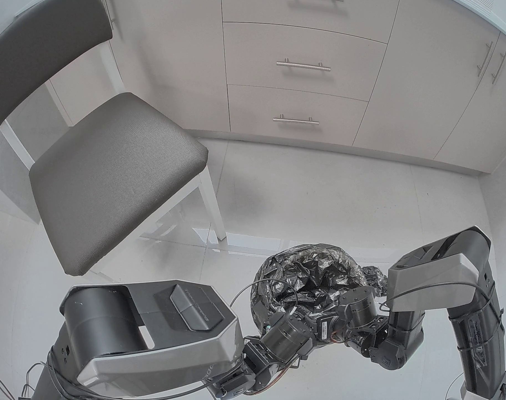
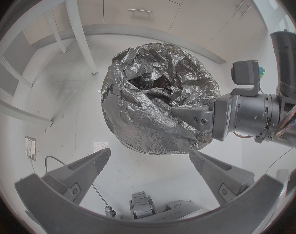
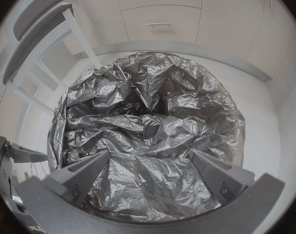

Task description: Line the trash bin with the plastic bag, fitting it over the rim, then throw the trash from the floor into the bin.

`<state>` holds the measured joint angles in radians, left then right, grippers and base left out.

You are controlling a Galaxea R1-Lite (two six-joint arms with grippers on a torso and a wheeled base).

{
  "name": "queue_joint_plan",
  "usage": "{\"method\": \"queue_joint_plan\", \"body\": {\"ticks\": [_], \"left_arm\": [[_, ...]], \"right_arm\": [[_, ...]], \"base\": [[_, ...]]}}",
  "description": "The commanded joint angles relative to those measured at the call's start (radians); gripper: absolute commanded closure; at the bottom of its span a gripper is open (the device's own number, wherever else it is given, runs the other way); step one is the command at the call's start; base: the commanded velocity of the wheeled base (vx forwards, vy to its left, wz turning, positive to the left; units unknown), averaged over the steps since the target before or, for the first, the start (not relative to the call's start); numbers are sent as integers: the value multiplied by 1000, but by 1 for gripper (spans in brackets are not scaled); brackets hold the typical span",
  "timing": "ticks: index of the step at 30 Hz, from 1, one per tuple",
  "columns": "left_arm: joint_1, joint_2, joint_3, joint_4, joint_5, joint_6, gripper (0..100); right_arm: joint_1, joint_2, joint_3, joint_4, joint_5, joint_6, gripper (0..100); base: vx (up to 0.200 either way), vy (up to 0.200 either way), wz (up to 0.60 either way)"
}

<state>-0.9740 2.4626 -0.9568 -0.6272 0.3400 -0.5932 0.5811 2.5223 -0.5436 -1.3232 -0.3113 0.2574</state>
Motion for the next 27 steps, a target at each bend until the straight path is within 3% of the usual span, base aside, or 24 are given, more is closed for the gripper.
{"method": "queue_joint_plan", "body": {"ticks": [1, 11, 15, 21, 27], "left_arm": [[0, -1, 3, -2, 1, -5, 0], [1, -2, 41, -85, -1, 4, 0], [1, -4, 41, -86, -1, 3, 0], [3, -4, 43, -86, -1, 3, 0], [5, -4, 43, -88, -1, 3, 0]], "right_arm": [[-7, 12, -15, -1, 27, 0, 0], [-12, -7, 8, -64, 57, 31, 0], [-9, -128, 4, -70, 50, 2, 0], [-24, -97, -116, -24, -19, -33, 0], [-50, -7, -220, 27, -20, -66, 0]], "base": [[0, 0, 0], [0, 0, 0], [0, 0, 0], [0, 0, 0], [0, 0, 0]]}}
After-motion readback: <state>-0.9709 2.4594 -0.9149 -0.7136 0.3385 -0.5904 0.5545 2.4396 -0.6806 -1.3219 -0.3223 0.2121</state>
